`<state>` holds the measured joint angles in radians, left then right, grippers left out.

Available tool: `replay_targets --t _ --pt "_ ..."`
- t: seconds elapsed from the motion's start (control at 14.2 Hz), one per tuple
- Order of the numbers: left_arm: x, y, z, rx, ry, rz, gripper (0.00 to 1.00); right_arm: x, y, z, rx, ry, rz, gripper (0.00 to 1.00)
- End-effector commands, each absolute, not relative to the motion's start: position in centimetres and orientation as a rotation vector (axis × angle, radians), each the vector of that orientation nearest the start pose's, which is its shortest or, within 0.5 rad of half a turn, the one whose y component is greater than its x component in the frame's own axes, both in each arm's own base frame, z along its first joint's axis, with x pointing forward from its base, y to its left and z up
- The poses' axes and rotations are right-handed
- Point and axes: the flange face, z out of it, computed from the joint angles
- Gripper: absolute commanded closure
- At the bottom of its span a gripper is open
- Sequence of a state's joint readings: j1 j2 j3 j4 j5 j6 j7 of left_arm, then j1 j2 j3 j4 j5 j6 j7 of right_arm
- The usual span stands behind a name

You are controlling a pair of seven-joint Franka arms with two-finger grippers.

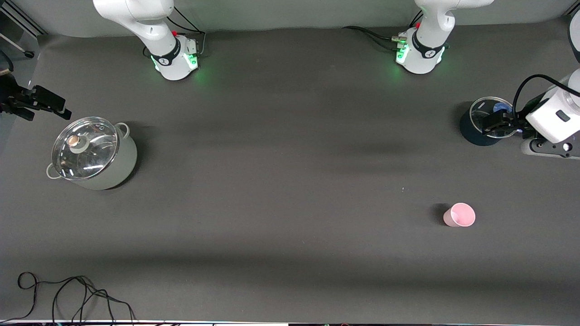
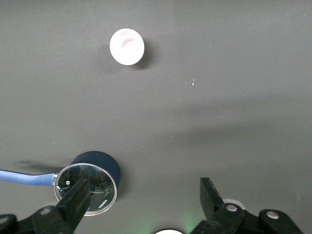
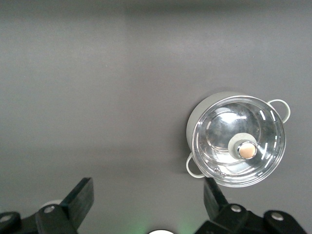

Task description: Transfer pink cup from left to right arm

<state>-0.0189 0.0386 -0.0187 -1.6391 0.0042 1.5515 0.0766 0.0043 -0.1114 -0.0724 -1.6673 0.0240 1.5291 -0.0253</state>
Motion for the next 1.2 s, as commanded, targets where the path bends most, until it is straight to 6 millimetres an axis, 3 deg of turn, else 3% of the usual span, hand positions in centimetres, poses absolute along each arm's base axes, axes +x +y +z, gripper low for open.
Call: replay_targets --t 0.0,0.14,0.21,0.35,0.56,0.71,0.85,0.92,1.13 --pt "55.6 -2.1 57.7 -3.109 0.211 0.185 0.0 52.1 -2.9 63.6 -3.093 0.085 0.05 0.0" --pt "56.8 -1.9 58.4 -3.102 0.261 0.134 0.0 52.2 -2.7 63.5 -3.095 0.078 0.053 0.0" --pt "57.7 -1.4 58.8 -3.09 0.367 0.119 0.0 52.2 -2.4 63.4 -3.095 0.066 0.058 0.0" --pt "59.7 1.3 59.9 -3.087 0.477 0.051 0.0 52.7 -2.3 62.7 -3.095 0.059 0.079 0.0" --pt "62.6 2.4 59.7 -3.045 0.738 0.001 0.0 53.2 -2.2 62.6 -3.098 0.053 0.082 0.0" --pt "63.9 4.8 58.8 -3.06 0.889 -0.069 0.0 53.5 -2.1 62.6 -3.099 0.05 0.079 0.0" --pt "64.7 8.5 57.4 -3.143 0.963 -0.167 0.0 53.5 -2.2 62.7 -3.099 0.048 0.077 0.0" --pt "65.0 9.4 56.5 -3.159 1.008 -0.175 0.0 53.6 -2.3 62.7 -3.099 0.05 0.074 0.0" --pt "65.5 14.6 52.7 -3.24 1.205 -0.317 0.0 53.5 -2.7 62.8 -3.1 0.069 0.074 0.0"
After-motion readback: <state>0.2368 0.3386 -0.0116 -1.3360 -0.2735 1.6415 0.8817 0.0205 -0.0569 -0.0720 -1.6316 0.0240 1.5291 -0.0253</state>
